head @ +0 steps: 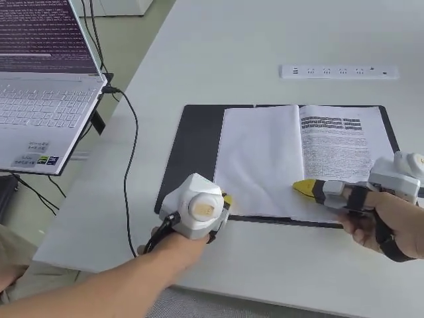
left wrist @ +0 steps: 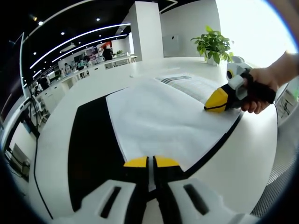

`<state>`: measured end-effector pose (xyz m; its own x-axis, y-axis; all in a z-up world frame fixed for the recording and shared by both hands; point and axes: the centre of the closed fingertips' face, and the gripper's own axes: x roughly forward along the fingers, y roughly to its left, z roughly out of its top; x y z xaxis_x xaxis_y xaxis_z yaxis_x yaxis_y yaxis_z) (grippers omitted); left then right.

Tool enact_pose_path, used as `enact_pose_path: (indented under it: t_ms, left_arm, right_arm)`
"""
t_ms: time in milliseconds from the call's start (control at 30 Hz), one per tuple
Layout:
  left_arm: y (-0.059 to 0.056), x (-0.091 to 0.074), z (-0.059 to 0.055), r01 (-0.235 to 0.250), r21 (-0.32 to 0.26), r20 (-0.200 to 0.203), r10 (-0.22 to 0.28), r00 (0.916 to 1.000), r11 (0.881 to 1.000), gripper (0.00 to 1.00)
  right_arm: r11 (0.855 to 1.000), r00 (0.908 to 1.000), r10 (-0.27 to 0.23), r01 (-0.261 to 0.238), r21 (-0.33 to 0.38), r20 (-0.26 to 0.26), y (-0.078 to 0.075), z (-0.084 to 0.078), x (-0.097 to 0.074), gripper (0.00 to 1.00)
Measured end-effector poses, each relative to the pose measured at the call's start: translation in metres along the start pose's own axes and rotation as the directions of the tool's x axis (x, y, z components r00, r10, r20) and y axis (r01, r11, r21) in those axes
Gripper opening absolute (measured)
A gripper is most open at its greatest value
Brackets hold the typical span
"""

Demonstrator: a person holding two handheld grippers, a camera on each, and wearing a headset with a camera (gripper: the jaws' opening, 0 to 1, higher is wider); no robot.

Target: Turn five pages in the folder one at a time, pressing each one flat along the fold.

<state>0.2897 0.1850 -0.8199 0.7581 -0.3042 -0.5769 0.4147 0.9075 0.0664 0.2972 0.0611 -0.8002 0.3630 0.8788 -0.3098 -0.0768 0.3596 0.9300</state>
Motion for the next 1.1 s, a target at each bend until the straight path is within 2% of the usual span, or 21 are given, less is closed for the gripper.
enact_pose_path:
  t_ms: [167, 500, 600, 767, 1000, 1100]
  left_arm:
    - [0.000, 0.000, 0.000, -0.001, 0.002, -0.001, 0.001, 1.0000, 1.000, 0.02]
    - [0.001, 0.000, -0.001, -0.004, 0.005, -0.001, 0.004, 1.0000, 1.000, 0.02]
    - [0.001, 0.000, -0.001, -0.004, 0.009, -0.003, 0.004, 1.0000, 1.000, 0.02]
    - [0.001, -0.001, -0.001, -0.007, 0.004, -0.004, 0.007, 1.0000, 1.000, 0.02]
    - [0.001, -0.002, 0.000, -0.011, 0.001, -0.003, 0.011, 0.9999, 1.000, 0.02]
    - [0.000, -0.003, 0.000, -0.015, -0.003, -0.003, 0.015, 0.9999, 1.000, 0.02]
  right_arm:
    - [1.000, 0.9997, 0.007, -0.007, 0.004, -0.022, 0.003, -0.014, -0.005, 0.00]
    - [1.000, 0.9987, 0.020, -0.019, 0.015, -0.046, 0.003, -0.031, -0.011, 0.00]
    - [1.000, 0.9964, 0.021, -0.021, 0.007, -0.082, 0.005, -0.044, -0.012, 0.00]
    - [1.000, 0.9946, 0.030, -0.029, 0.012, -0.100, 0.008, -0.058, -0.014, 0.00]
    - [0.999, 0.9923, 0.030, -0.027, 0.027, -0.120, -0.003, -0.066, -0.018, 0.00]
    - [0.999, 0.9921, 0.039, -0.035, 0.036, -0.119, -0.003, -0.070, -0.020, 0.00]
